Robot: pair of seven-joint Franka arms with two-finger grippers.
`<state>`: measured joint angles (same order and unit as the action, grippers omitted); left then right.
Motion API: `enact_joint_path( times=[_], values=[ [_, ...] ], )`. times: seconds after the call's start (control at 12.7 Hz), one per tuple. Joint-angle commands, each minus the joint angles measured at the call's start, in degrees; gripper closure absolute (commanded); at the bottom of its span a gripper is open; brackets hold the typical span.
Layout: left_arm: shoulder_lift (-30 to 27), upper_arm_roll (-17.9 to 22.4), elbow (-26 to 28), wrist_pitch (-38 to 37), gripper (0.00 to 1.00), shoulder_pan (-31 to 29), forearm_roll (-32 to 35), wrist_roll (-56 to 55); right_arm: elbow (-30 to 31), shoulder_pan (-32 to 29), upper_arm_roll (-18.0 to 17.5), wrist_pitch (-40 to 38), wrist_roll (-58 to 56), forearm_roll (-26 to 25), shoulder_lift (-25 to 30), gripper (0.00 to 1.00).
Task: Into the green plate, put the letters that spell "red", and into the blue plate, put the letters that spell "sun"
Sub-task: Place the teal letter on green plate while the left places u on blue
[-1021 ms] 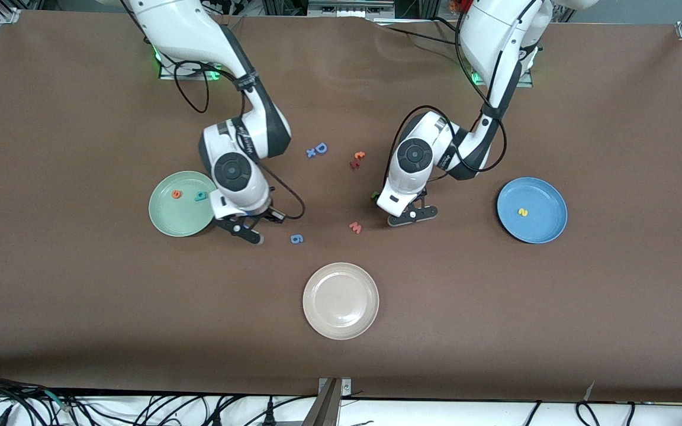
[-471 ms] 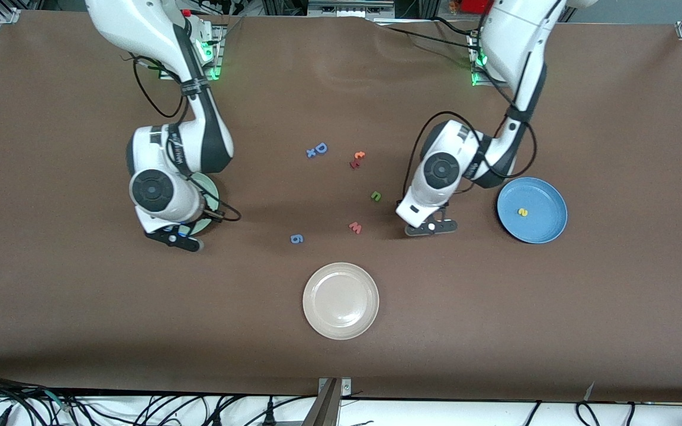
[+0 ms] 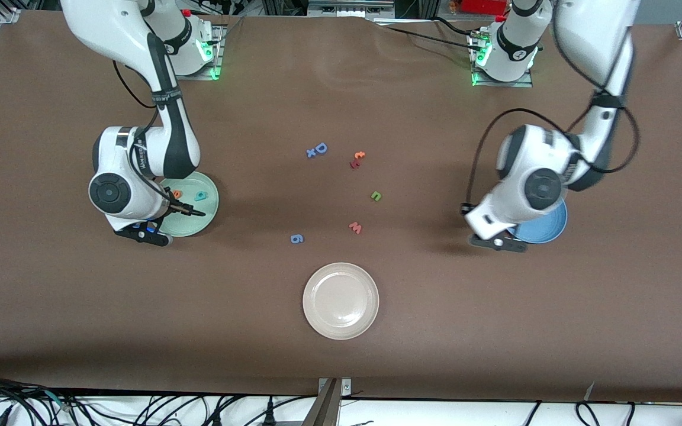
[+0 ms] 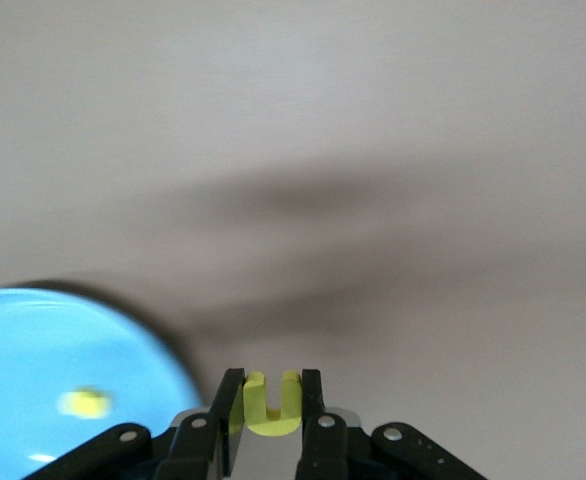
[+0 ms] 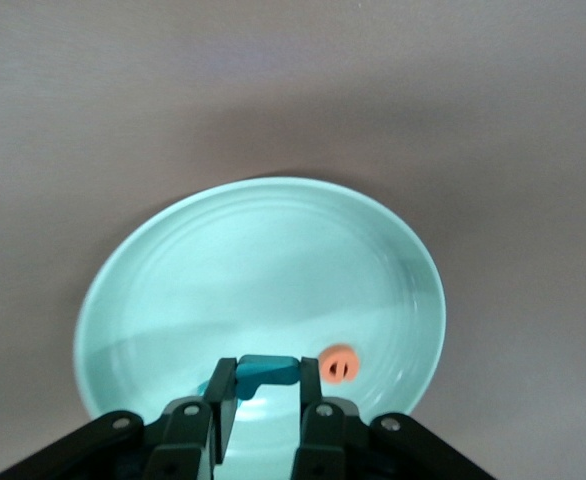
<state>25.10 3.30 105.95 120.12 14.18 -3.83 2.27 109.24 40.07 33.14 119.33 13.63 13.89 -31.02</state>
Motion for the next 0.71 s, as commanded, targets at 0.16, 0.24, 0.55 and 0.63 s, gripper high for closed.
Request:
enact_joint_path(
  times=[0.16, 0.24, 0.55, 0.63],
  values=[
    [-1.46, -0.93, 1.01, -3.14, 0.72, -9.42, 0.93, 15.38, 0.45, -2.10, -0.44, 3.10, -6.68, 6.50, -3.87, 0.77],
    [-1.28, -0.84, 1.27, -3.23, 0.72, -9.96, 1.01, 15.83, 0.36, -2.01, -0.53, 2.93, -6.77, 6.50, -3.88, 0.44],
    [1.26, -0.84, 1.45, -3.05, 0.72, -10.05, 2.33, 14.62, -0.34, -1.75, -0.44, 1.61, -7.12, 6.41, -2.91, 0.00],
    [2.14, -0.84, 1.27, -2.88, 0.72, -10.05, 2.33, 14.09, -0.52, -1.57, -0.44, 0.30, -7.04, 6.32, -1.60, 0.00]
  ],
)
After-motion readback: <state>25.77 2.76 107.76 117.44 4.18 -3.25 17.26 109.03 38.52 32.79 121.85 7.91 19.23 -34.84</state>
